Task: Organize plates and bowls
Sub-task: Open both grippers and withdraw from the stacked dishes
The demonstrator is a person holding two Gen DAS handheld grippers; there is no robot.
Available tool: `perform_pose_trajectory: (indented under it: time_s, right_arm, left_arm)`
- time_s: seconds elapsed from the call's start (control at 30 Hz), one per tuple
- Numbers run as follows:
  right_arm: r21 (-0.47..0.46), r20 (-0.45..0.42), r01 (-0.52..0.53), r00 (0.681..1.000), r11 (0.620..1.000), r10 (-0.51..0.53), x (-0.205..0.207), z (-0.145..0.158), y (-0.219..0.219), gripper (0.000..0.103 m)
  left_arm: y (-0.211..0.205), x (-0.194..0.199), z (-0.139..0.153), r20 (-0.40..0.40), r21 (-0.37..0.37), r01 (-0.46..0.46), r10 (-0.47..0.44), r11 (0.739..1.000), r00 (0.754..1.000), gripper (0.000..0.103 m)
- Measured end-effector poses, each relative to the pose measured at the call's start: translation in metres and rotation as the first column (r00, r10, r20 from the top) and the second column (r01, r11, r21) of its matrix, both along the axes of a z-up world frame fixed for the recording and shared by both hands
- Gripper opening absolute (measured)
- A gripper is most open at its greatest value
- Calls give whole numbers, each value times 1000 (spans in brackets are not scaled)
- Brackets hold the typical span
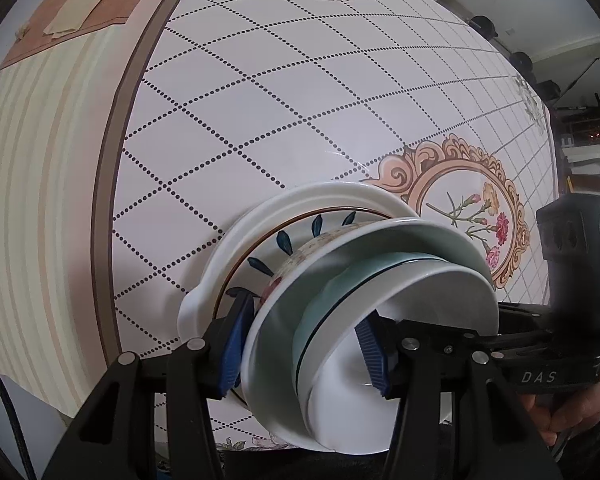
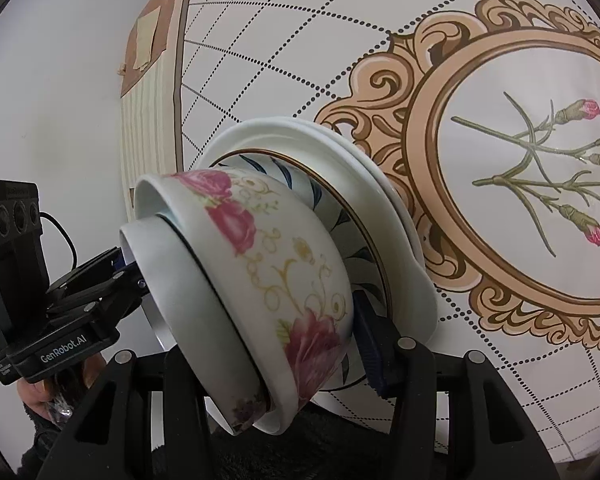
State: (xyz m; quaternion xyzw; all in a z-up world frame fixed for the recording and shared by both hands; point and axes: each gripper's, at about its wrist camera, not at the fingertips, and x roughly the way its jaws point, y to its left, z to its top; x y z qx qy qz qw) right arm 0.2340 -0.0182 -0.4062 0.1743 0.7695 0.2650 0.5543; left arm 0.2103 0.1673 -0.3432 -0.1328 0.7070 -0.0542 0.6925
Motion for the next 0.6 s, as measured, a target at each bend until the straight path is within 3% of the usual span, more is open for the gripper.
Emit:
perform_pose_trajectory:
  time_s: [0.37,0.6]
  right_arm:
    - [-52,-1,7,1000,999,-7,10,-4,17,53]
    - [-112,78,7,997,994,1,16,19,17,56]
  left_arm:
    - [4,-1,0,-3,-11,9,-9,1000,1000,47]
    - [10,-5,0,-14,25,3,-2,1000,1000,49]
